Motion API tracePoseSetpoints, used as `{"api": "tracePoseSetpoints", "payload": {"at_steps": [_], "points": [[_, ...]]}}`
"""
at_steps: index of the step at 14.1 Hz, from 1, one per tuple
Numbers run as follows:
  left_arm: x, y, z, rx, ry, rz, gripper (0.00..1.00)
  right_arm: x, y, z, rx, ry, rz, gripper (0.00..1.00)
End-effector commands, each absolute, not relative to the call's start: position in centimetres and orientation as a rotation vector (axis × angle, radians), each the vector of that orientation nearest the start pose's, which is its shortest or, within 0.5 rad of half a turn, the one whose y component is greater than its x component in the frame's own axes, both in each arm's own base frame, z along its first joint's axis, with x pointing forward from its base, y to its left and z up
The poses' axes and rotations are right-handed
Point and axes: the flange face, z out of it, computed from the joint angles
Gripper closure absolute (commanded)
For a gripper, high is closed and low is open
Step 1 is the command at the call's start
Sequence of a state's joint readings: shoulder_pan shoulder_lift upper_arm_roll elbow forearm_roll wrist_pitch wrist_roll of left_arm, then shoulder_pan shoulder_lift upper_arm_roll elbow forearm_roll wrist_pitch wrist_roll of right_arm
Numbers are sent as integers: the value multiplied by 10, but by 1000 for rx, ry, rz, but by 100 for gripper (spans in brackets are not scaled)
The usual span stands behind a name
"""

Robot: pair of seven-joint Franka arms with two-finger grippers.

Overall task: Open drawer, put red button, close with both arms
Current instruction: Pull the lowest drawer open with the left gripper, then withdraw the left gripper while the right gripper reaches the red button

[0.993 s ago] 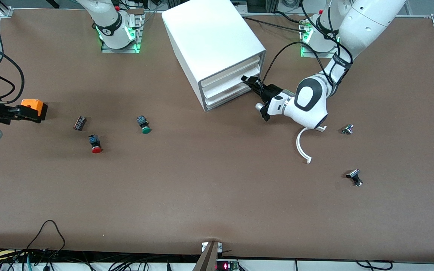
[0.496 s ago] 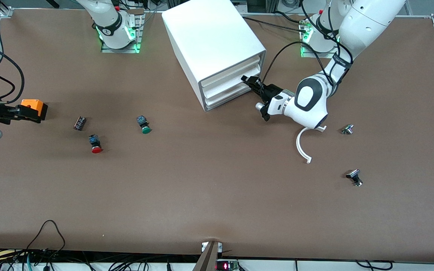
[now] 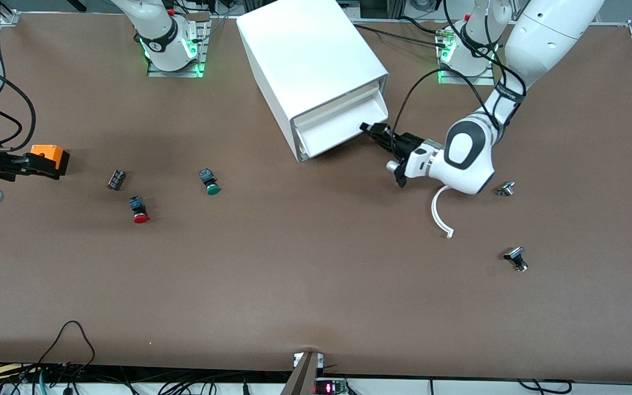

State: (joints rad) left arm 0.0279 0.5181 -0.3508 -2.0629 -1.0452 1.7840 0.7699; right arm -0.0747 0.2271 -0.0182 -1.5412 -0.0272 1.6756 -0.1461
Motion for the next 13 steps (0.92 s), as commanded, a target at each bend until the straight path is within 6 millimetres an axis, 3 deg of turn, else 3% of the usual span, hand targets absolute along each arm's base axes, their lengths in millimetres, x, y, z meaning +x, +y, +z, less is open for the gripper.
{"api": "tracePoseSetpoints", "payload": {"at_steps": [1, 7, 9, 11, 13], "points": [[503, -223, 202, 1886, -334, -479, 100, 618, -61, 515, -3138, -107, 158, 0], [548, -198, 200, 1921, -334, -400, 100, 620, -60, 512, -3138, -109, 163, 0], [559, -178, 200, 1944, -309, -371, 100, 620, -60, 512, -3138, -107, 163, 0], [566, -164, 200, 1959, -291, -354, 100, 620, -60, 510, -3137, -111, 166, 0], [566, -164, 200, 1961, -287, -351, 100, 622, -57, 503, -3131, -166, 170, 0]]}}
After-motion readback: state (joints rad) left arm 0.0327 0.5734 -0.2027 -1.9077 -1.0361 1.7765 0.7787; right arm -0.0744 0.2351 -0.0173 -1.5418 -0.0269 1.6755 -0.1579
